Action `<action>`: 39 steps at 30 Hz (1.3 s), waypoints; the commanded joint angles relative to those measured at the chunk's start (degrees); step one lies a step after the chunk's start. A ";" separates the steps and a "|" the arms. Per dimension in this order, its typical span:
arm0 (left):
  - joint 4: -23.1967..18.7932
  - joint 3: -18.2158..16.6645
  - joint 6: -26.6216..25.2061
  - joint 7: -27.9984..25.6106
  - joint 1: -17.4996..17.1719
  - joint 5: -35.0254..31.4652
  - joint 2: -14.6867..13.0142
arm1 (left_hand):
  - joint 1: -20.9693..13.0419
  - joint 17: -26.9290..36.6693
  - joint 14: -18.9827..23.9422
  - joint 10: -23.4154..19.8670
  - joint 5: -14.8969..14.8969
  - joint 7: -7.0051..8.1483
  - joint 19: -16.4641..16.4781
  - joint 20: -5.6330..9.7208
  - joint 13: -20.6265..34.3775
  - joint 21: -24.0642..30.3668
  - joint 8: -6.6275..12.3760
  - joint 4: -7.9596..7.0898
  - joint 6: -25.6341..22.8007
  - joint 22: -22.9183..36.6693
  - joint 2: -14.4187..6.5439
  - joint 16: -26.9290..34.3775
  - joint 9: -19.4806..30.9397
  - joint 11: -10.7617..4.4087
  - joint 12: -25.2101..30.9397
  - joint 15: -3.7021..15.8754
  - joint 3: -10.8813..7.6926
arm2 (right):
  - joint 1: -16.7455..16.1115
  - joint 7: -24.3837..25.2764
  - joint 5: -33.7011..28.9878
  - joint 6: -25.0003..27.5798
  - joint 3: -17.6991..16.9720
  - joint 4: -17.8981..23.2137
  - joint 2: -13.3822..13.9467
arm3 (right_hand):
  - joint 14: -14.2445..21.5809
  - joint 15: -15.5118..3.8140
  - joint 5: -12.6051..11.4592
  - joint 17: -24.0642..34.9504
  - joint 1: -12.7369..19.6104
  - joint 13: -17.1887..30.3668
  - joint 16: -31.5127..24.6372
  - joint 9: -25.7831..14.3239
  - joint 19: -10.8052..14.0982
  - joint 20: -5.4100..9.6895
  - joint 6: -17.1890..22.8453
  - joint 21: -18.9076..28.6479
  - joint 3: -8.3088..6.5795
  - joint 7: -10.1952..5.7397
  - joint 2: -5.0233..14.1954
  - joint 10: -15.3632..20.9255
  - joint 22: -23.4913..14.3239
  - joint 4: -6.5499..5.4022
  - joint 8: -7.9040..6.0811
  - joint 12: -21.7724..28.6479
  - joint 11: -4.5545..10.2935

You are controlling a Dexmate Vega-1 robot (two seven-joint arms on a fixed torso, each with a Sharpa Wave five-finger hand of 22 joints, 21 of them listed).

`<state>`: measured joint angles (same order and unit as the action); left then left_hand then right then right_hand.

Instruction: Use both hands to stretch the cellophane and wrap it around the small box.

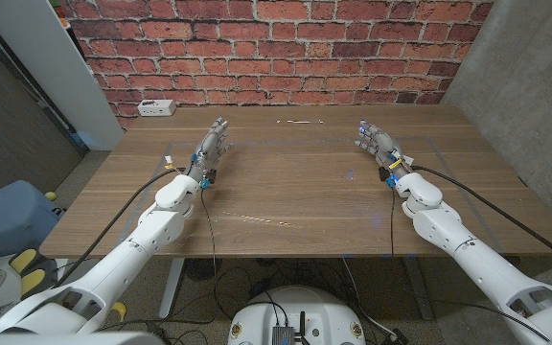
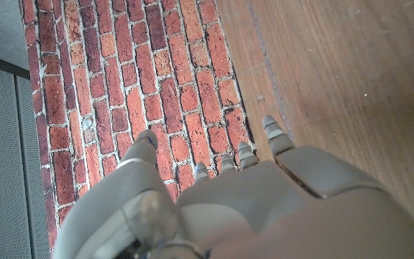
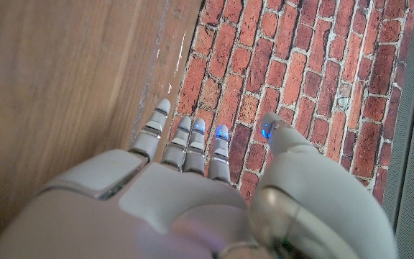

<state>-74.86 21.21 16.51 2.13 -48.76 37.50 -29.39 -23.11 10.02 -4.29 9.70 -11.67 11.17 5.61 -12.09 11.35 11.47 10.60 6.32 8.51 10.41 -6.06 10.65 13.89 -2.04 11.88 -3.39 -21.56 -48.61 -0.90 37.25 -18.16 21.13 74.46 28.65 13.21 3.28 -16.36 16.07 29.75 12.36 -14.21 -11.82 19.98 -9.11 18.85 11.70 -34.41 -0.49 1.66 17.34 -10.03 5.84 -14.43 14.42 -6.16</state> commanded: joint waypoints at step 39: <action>-1.08 1.22 -4.10 3.62 1.10 1.13 -1.74 | 4.13 0.67 10.39 -5.48 0.97 -0.38 3.24 -0.25 -0.28 1.61 0.62 -1.59 -3.22 0.94 -0.80 2.25 -3.31 2.23 1.82 -1.26 0.31 | -3.10 27.11 -25.86 37.11 3.92 26.58 13.02 | 5.40 -2.09 1.78 0.07 0.93 -0.33 -2.81 0.64 3.69 1.77 10.69 0.97 1.27 1.19 7.10 8.03 -0.27 0.77 -1.38 1.45 1.36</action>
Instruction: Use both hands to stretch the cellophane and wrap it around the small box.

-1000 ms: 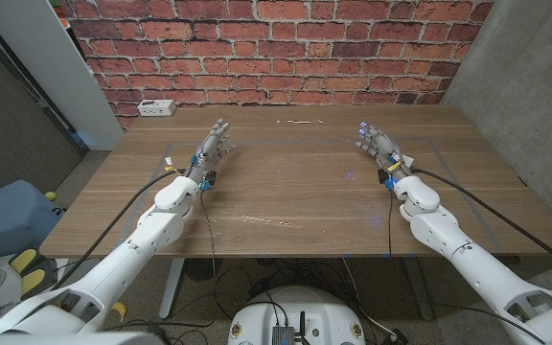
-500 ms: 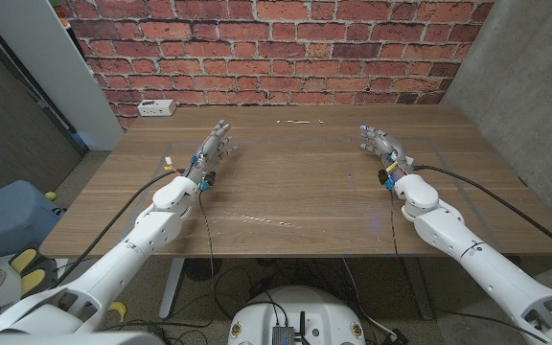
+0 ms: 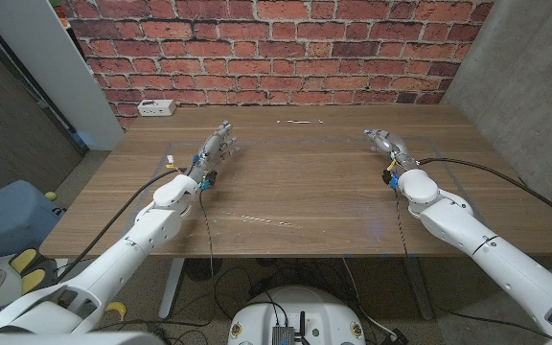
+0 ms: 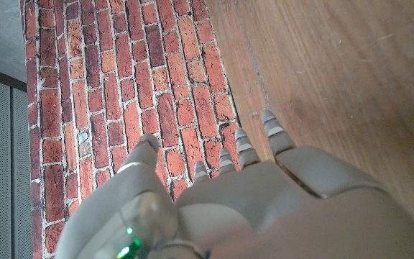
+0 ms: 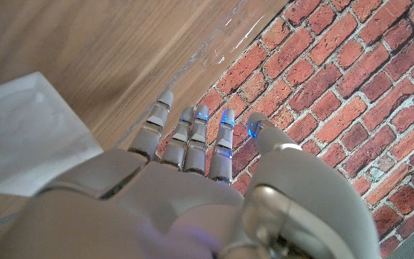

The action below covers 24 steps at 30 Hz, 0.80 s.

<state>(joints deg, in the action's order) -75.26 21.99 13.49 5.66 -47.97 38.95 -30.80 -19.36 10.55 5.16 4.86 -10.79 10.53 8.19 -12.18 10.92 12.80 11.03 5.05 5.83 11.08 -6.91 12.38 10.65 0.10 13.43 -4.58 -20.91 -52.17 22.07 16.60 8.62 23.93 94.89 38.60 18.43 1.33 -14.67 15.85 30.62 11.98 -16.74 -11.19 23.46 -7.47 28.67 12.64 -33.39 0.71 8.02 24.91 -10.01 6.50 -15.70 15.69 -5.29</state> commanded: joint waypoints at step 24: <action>-1.00 0.53 -1.21 0.25 0.09 0.11 -0.01 | 1.05 0.25 2.14 -1.05 0.12 -0.45 0.91 -0.18 0.22 0.38 0.52 -0.40 -2.18 0.37 0.02 0.35 -0.20 -0.01 0.16 -0.13 -0.41 | 1.84 10.61 -17.63 28.45 5.90 11.63 3.40 | -2.47 -2.41 0.26 -0.05 1.35 -0.02 0.76 0.01 -1.54 2.46 1.76 -0.81 0.76 -0.89 1.60 -1.43 -0.27 1.38 0.92 -1.37 2.53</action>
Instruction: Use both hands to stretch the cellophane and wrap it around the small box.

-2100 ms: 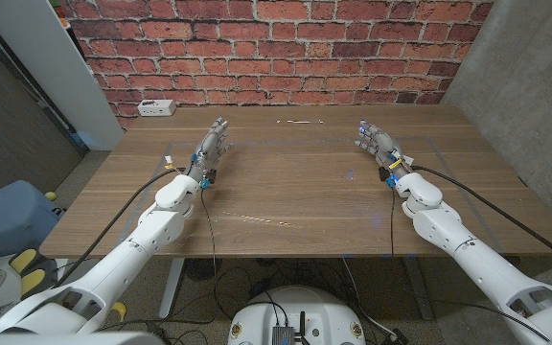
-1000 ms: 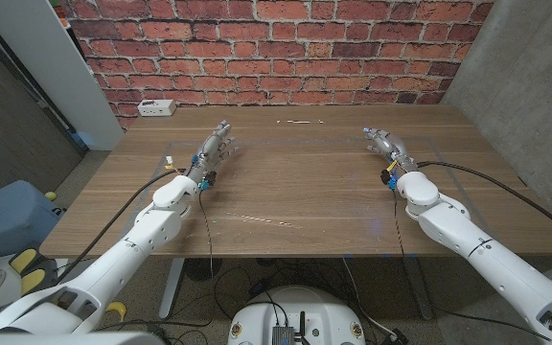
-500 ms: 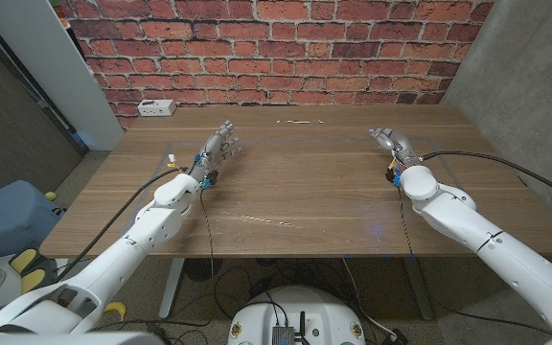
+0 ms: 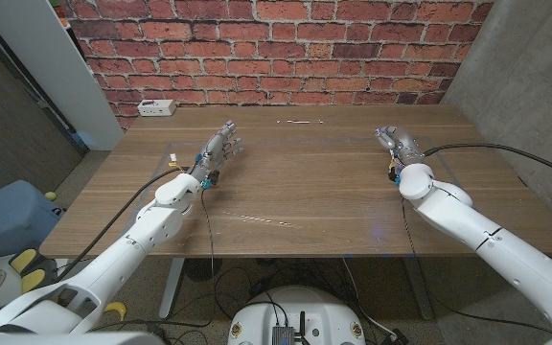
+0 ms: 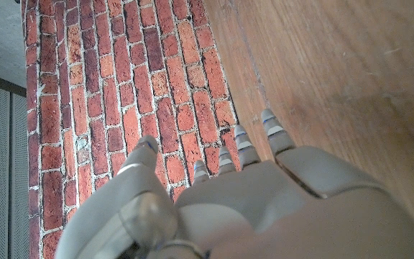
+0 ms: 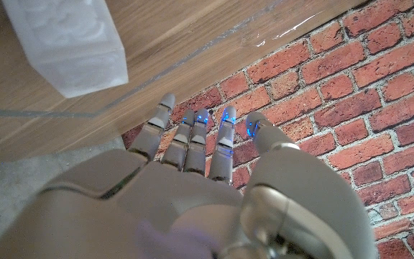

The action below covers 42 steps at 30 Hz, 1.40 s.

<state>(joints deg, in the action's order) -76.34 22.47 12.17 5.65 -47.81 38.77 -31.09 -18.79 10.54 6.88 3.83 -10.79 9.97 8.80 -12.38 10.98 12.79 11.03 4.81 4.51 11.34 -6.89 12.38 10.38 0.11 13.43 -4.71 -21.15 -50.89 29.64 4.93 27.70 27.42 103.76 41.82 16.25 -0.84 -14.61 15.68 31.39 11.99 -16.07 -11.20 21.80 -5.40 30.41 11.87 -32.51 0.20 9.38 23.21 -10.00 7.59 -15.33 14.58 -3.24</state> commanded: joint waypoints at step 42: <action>0.97 0.61 -0.46 1.29 1.38 -0.12 0.29 | 0.91 0.31 0.66 0.34 0.08 -0.10 0.30 0.01 0.21 0.35 0.32 0.02 -1.61 0.16 0.03 -0.24 0.02 0.04 -0.26 0.06 -0.43 | 6.27 0.69 -11.79 32.82 9.82 1.23 -2.30 | -3.57 -2.65 0.67 -0.89 3.41 -0.03 1.67 -0.11 -1.60 1.71 -2.59 -0.49 0.15 -2.91 0.34 -3.22 -0.26 1.62 3.11 -2.40 3.17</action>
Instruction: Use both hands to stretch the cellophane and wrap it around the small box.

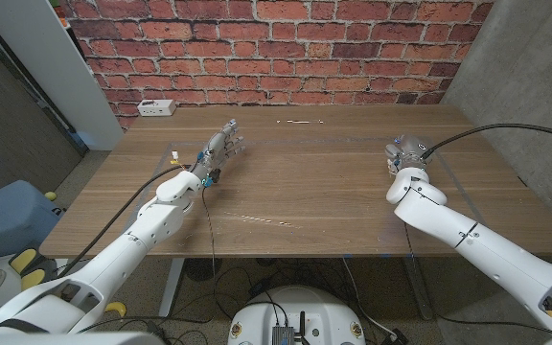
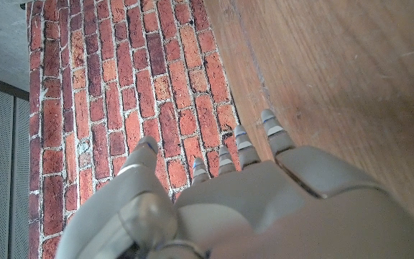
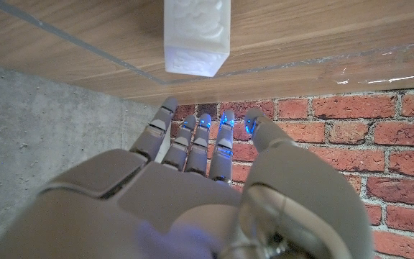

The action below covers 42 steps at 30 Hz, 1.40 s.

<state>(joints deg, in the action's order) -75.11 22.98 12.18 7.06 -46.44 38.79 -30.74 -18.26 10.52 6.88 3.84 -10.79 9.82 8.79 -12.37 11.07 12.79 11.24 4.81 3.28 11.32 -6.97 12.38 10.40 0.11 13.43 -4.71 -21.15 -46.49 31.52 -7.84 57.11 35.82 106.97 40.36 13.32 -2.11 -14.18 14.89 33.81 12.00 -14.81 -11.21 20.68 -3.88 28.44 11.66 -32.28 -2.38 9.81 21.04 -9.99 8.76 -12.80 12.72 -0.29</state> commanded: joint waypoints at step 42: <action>-1.83 0.10 -1.82 -1.39 -0.29 -0.26 -0.50 | 0.67 0.35 0.69 0.59 0.06 0.00 0.31 0.01 0.15 0.33 -0.23 0.28 -0.24 0.21 0.15 -0.72 0.00 -0.04 -0.56 0.01 -0.73 | 11.70 -3.24 5.09 13.49 11.10 -9.85 -2.80 | 23.38 -10.99 2.55 9.82 21.85 0.06 -17.33 -0.18 15.55 7.37 1.05 8.90 -0.99 -2.60 1.11 3.39 -2.02 2.01 -1.62 2.05 4.14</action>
<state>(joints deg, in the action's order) -76.88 23.09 10.59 5.73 -46.75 38.42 -31.25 -18.03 10.82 7.29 4.05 -10.79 9.82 8.79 -12.37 11.06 12.79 11.24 5.21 3.29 11.31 -6.74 11.98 10.40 -0.09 13.04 -4.71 -21.55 -36.32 25.13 -0.41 69.64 43.60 99.28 38.52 26.78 0.99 -11.74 19.51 47.67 11.85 -26.81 -11.22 32.81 0.85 25.18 18.13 -31.74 -4.45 10.32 20.70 -11.34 10.22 -13.55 13.89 3.30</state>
